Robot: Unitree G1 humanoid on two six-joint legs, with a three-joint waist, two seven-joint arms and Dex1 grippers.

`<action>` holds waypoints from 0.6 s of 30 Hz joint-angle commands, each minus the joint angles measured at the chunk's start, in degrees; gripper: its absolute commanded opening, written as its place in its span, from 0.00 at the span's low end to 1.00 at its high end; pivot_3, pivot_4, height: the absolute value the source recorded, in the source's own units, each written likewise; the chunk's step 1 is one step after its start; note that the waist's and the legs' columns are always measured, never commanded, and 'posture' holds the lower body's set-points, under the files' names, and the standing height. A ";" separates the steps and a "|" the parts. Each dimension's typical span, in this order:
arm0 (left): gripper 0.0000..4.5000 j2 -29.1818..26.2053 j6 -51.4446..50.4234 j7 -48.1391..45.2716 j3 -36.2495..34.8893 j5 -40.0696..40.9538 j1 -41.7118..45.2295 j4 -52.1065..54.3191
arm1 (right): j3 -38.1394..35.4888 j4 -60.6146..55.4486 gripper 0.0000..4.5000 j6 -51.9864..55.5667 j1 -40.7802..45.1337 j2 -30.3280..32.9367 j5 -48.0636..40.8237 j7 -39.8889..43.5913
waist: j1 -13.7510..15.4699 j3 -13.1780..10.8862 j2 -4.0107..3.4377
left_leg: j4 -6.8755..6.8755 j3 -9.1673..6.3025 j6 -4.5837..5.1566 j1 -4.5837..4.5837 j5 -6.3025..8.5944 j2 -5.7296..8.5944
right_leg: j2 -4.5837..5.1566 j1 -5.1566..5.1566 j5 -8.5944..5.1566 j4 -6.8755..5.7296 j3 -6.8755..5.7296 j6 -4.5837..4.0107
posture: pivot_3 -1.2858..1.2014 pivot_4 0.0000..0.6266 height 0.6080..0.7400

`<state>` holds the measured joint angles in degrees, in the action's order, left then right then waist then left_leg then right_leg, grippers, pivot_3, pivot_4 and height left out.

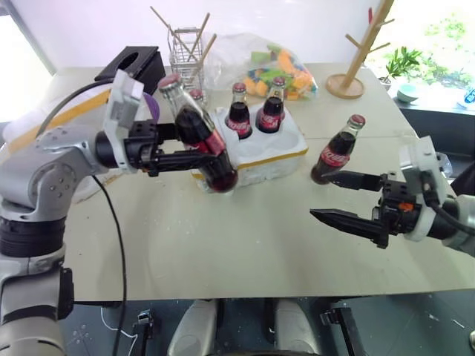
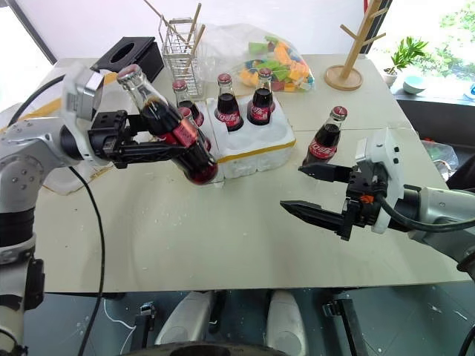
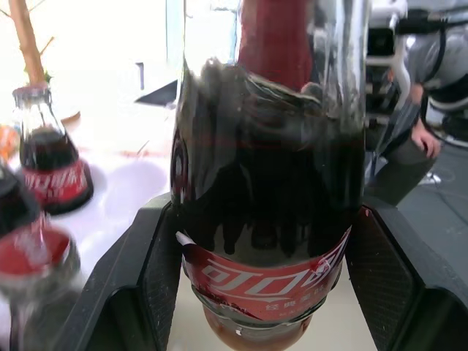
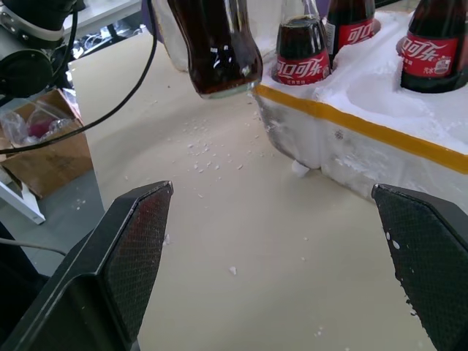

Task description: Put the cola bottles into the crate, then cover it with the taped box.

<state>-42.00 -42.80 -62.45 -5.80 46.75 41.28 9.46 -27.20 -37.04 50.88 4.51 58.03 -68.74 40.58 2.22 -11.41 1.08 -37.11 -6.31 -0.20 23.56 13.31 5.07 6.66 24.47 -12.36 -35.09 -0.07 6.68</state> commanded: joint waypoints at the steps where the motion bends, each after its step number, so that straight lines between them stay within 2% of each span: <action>1: 0.57 4.04 6.58 8.31 0.04 -6.32 2.83 1.08 | -1.73 -2.03 1.00 -1.36 -0.14 -0.61 -1.02 -0.73 | 0.06 0.00 0.00 | -0.01 0.00 0.00 0.00 0.00 0.00 | 0.00 0.00 0.01 0.00 0.00 0.00 | 0.52 0.24 1.00; 6: 0.57 10.18 6.78 20.75 4.39 -15.32 2.69 3.16 | -1.62 -2.32 1.00 -1.60 -0.61 -1.18 -0.92 -1.40 | 0.02 0.00 0.01 | -0.03 0.01 0.00 0.00 -0.01 0.01 | 0.00 0.00 0.11 -0.02 0.02 0.18 | 0.52 0.24 1.00; 9: 0.57 14.21 4.49 26.60 4.67 -16.15 2.82 4.05 | -1.39 -2.68 1.00 -1.83 -0.96 -1.55 -0.97 -1.89 | 0.04 0.00 0.02 | 0.00 0.01 0.00 0.01 0.00 0.01 | -0.01 0.01 0.11 0.00 0.02 0.21 | 0.52 0.24 1.00; 18: 0.57 20.61 0.91 32.94 6.77 -17.00 2.49 5.62 | -0.98 -3.09 1.00 -2.39 -1.63 -2.13 -0.82 -3.04 | 0.09 0.01 0.03 | -0.08 0.01 0.00 -0.02 0.00 0.01 | -0.04 -0.05 0.13 -0.04 0.01 0.23 | 0.52 0.24 1.00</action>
<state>-22.02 -40.67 -31.22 0.44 30.03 42.56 12.82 -27.29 -38.62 49.63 2.70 56.12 -68.77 37.94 2.30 -11.41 1.11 -37.19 -6.30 -0.20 23.54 13.30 5.09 6.63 24.41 -12.23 -35.14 -0.06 6.91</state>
